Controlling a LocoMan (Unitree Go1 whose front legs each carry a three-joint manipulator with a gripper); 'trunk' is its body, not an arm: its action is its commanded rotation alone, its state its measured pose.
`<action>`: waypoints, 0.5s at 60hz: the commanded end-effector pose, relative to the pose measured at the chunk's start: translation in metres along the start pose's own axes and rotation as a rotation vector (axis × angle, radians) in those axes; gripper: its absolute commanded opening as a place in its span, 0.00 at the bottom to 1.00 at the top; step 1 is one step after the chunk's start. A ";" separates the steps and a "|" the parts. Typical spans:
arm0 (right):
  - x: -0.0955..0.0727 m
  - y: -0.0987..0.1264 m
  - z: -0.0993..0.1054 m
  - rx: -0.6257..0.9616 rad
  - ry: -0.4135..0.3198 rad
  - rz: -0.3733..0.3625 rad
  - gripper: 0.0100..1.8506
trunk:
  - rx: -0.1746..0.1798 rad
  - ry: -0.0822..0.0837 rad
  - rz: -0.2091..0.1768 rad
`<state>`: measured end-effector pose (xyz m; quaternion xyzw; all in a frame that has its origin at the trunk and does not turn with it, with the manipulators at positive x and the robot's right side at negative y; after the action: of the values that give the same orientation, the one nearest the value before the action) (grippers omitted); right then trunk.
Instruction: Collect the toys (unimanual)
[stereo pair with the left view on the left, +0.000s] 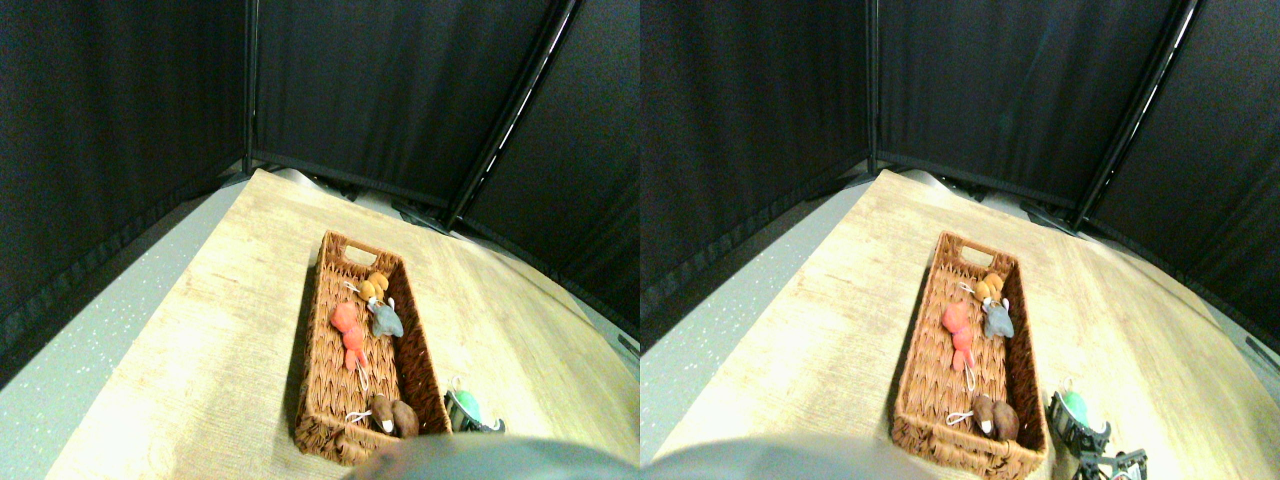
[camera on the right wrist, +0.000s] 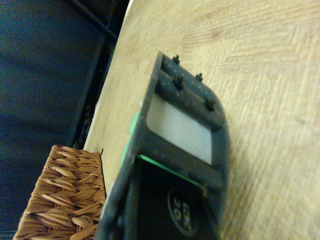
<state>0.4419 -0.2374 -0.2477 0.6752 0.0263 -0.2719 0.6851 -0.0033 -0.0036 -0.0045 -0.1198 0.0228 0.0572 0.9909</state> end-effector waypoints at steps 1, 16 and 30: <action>0.003 0.008 -0.001 0.014 -0.005 0.044 0.41 | -0.014 0.016 0.015; 0.002 0.018 -0.007 -0.043 -0.139 0.042 0.03 | -0.013 0.021 0.016; 0.007 0.033 -0.007 -0.042 -0.102 0.082 0.03 | -0.014 0.020 0.012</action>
<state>0.4581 -0.2363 -0.2321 0.6431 -0.0160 -0.2928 0.7074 -0.0037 -0.0036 -0.0046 -0.1191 0.0232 0.0573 0.9910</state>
